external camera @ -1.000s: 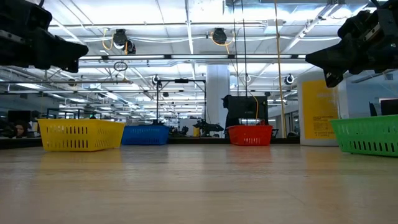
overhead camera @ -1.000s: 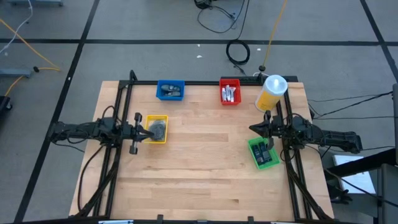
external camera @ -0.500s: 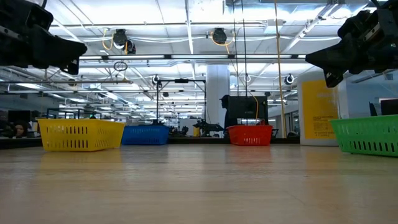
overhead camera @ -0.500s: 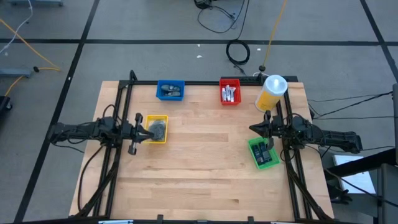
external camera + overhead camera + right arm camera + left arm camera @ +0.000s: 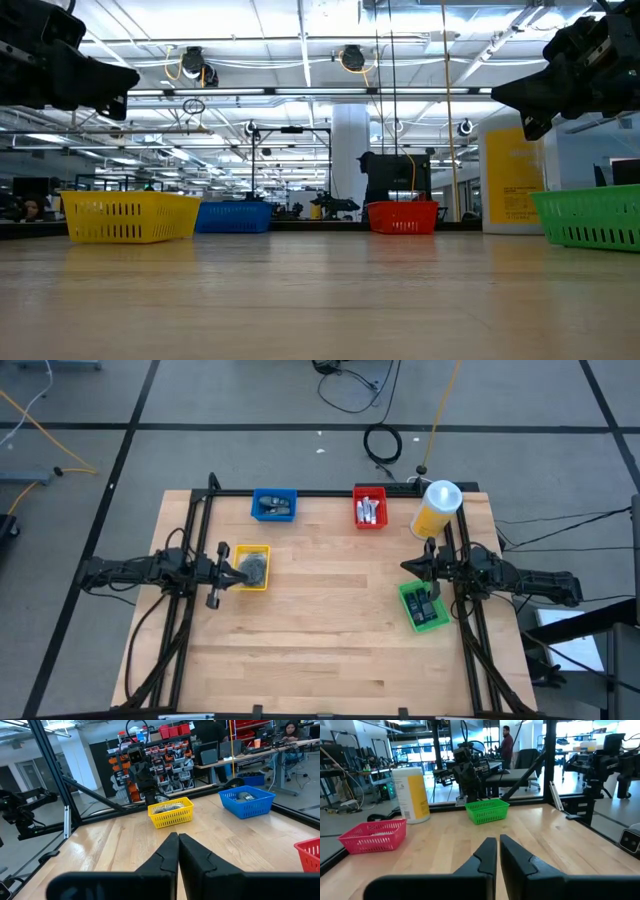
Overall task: Pick & Place Travel size toiletries
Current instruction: Return to Home Position
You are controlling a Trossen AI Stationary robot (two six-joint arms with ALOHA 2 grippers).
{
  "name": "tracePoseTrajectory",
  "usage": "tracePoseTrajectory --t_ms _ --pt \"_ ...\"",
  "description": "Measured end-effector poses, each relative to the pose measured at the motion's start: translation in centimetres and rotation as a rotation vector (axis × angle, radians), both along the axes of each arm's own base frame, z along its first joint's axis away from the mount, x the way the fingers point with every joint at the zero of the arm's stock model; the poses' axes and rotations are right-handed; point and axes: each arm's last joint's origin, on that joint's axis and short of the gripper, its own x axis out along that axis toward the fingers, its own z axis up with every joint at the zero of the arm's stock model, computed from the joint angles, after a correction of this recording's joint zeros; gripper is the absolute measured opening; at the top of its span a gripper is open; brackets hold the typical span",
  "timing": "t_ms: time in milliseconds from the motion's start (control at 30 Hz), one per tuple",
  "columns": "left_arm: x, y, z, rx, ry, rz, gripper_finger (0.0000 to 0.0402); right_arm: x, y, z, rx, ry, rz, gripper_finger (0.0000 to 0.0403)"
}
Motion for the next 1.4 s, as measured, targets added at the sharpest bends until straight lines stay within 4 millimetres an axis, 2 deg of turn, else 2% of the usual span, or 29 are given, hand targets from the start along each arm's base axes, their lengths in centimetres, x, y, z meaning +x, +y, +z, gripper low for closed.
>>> tracePoseTrajectory --t_ms 567,900,1400 --pt "0.00 0.00 0.01 0.000 -0.001 0.000 0.0031 -0.02 0.01 -0.01 0.002 0.000 0.004 0.0004" --pt "0.00 0.00 0.01 0.000 -0.001 0.001 0.0031 -0.12 0.03 -0.11 -0.206 0.024 -0.002 0.0004" --pt "0.00 0.00 0.01 0.000 -0.001 0.001 0.0031 -0.04 0.01 -0.10 -0.208 0.026 -0.005 0.0004"
